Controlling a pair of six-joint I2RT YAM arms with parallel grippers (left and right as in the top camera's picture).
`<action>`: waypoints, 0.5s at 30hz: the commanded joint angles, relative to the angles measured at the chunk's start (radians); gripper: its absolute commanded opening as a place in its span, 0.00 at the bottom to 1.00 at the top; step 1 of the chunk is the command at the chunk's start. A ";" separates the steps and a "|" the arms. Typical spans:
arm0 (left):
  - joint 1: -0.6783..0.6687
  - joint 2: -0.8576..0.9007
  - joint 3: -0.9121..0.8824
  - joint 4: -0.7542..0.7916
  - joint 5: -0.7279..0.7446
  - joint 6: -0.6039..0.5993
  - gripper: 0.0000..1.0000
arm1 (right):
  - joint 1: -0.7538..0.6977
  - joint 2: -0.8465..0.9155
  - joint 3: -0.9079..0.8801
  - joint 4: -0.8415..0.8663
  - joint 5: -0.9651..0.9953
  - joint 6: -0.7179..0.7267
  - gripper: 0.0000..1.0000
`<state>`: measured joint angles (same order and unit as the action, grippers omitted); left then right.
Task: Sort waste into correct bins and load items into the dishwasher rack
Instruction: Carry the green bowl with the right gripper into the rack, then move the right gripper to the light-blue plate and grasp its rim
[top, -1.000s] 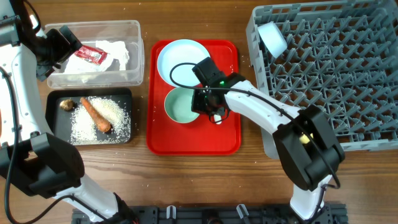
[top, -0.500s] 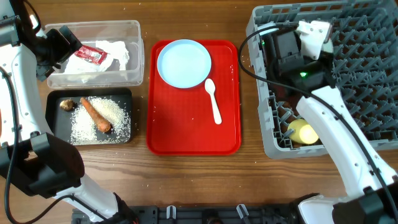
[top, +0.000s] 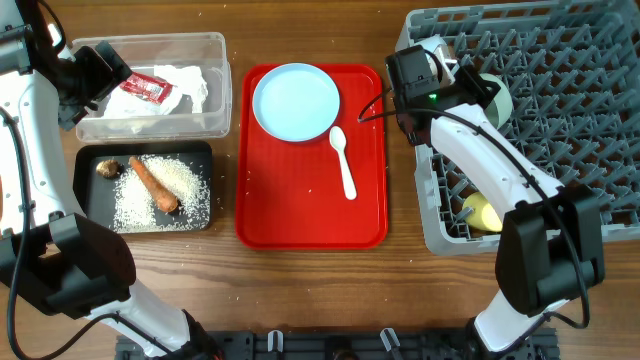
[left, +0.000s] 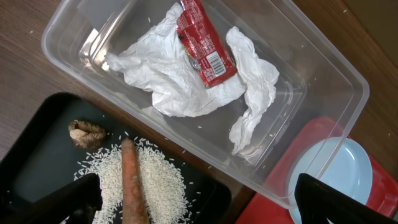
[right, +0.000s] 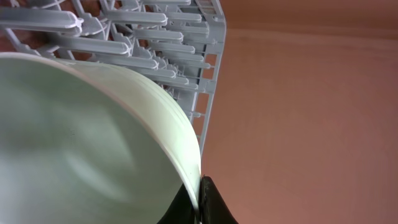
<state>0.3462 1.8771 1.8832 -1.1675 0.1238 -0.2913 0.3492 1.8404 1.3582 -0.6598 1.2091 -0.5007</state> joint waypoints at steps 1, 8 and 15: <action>0.005 -0.016 0.002 0.000 -0.006 -0.009 1.00 | 0.016 0.026 -0.012 -0.013 -0.087 -0.020 0.04; 0.005 -0.016 0.002 0.000 -0.006 -0.009 1.00 | 0.098 0.026 -0.012 -0.021 -0.163 -0.023 0.06; 0.005 -0.016 0.002 0.000 -0.006 -0.009 1.00 | 0.164 0.026 -0.012 -0.034 -0.168 -0.023 0.79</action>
<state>0.3466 1.8771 1.8832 -1.1675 0.1238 -0.2913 0.4942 1.8477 1.3502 -0.6930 1.0588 -0.5285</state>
